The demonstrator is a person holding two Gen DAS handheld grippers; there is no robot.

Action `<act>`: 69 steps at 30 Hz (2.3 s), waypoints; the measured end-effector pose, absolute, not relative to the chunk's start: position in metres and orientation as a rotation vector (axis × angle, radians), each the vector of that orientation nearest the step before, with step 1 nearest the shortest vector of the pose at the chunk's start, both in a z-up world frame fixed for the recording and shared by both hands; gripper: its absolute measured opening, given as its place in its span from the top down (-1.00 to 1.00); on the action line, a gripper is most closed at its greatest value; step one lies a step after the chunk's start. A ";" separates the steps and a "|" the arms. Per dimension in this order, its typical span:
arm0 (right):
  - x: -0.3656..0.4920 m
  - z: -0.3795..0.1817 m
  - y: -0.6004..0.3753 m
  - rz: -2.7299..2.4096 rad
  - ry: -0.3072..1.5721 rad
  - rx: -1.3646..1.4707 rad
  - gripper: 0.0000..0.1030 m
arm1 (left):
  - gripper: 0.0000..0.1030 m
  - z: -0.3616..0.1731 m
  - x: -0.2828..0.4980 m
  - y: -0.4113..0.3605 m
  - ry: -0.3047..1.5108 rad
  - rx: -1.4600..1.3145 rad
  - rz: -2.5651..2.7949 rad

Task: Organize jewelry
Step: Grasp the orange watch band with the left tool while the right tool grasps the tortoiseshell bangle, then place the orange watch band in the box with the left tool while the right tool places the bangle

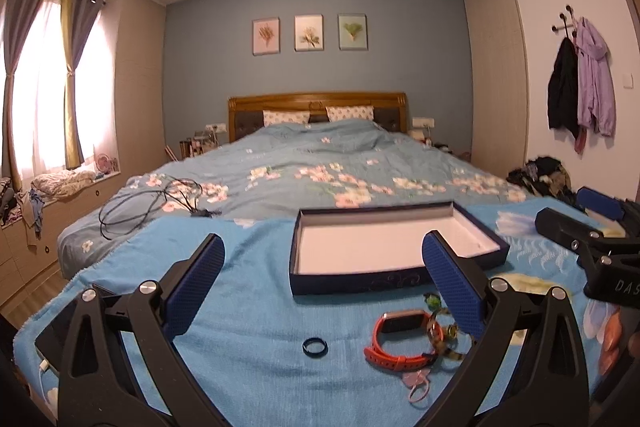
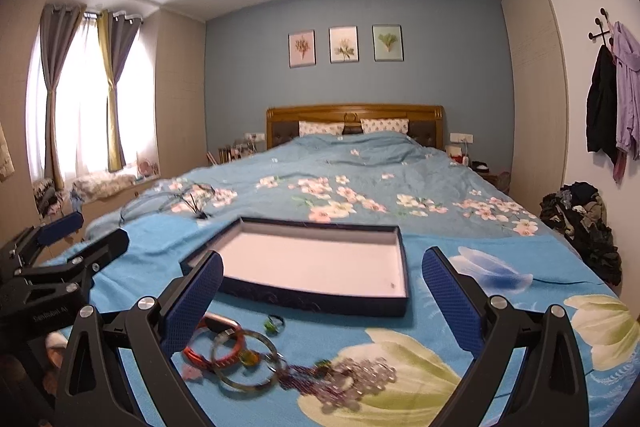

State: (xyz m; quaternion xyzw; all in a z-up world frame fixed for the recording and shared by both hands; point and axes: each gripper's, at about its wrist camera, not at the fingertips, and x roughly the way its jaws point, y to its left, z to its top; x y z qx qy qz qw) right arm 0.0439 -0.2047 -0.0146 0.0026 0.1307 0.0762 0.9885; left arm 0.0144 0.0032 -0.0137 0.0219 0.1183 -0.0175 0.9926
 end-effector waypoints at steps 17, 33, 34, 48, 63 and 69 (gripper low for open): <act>0.101 -0.069 -0.182 0.427 0.728 -0.049 0.25 | -0.22 -0.070 0.089 -0.009 0.646 0.142 -0.258; 0.124 -0.082 -0.185 0.543 0.882 0.049 0.92 | 0.70 -0.096 0.118 -0.031 0.853 0.156 -0.397; 0.124 -0.080 -0.187 0.551 0.875 0.058 0.92 | 0.77 -0.095 0.118 -0.030 0.853 0.150 -0.396; 0.131 -0.044 -0.219 0.491 0.763 0.097 0.92 | 0.88 -0.070 0.134 -0.007 0.857 -0.001 -0.413; 0.198 -0.026 -0.231 0.422 0.744 0.051 0.92 | 0.88 -0.018 0.191 0.026 0.776 -0.119 -0.371; 0.249 -0.029 -0.228 0.375 0.778 0.037 0.91 | 0.99 -0.010 0.244 0.023 0.765 -0.128 -0.341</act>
